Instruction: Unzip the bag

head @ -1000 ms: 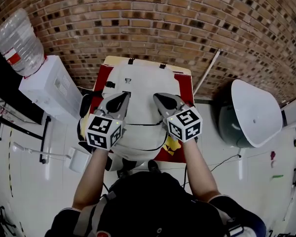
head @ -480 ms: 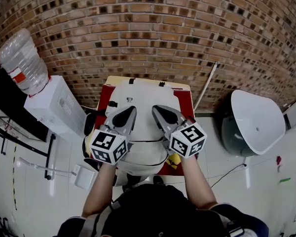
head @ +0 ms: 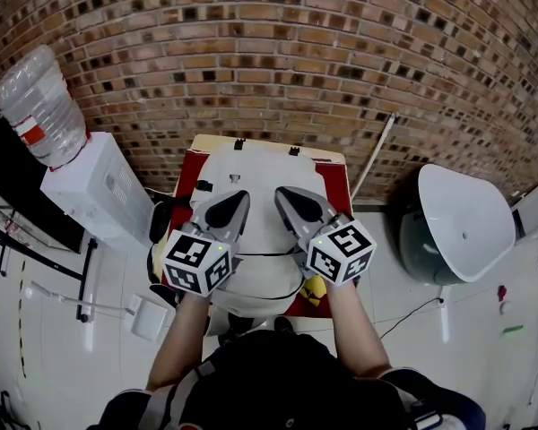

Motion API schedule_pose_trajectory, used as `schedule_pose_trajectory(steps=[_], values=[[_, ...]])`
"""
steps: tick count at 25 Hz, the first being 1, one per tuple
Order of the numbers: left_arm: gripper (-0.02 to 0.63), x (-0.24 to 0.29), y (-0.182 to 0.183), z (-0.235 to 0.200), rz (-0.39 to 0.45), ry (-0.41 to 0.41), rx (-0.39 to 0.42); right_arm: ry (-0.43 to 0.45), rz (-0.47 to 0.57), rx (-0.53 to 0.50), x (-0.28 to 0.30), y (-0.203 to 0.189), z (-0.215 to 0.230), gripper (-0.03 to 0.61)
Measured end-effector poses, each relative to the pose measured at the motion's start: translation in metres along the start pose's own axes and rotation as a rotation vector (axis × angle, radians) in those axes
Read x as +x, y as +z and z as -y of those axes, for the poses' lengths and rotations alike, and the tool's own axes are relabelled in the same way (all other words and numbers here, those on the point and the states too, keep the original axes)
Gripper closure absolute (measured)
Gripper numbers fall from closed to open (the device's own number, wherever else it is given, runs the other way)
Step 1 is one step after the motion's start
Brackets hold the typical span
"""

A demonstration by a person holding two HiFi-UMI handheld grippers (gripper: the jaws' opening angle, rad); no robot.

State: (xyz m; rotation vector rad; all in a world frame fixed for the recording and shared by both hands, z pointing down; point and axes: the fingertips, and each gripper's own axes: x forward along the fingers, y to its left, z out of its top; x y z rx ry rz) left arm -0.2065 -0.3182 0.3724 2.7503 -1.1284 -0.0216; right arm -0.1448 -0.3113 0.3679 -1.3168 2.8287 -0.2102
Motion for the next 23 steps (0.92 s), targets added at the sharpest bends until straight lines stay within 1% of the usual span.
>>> schedule_pose_trajectory(steps=[9, 23], values=[[0.612, 0.0039, -0.0009, 0.0011, -0.012, -0.011, 0.004, 0.002, -0.009, -0.010, 0.0025, 0.0014, 0.0007, 0.574], [0.612, 0.0061, -0.0036, 0.0010, -0.024, -0.010, 0.014, -0.006, 0.003, -0.025, 0.0023, 0.0073, 0.0010, 0.574]])
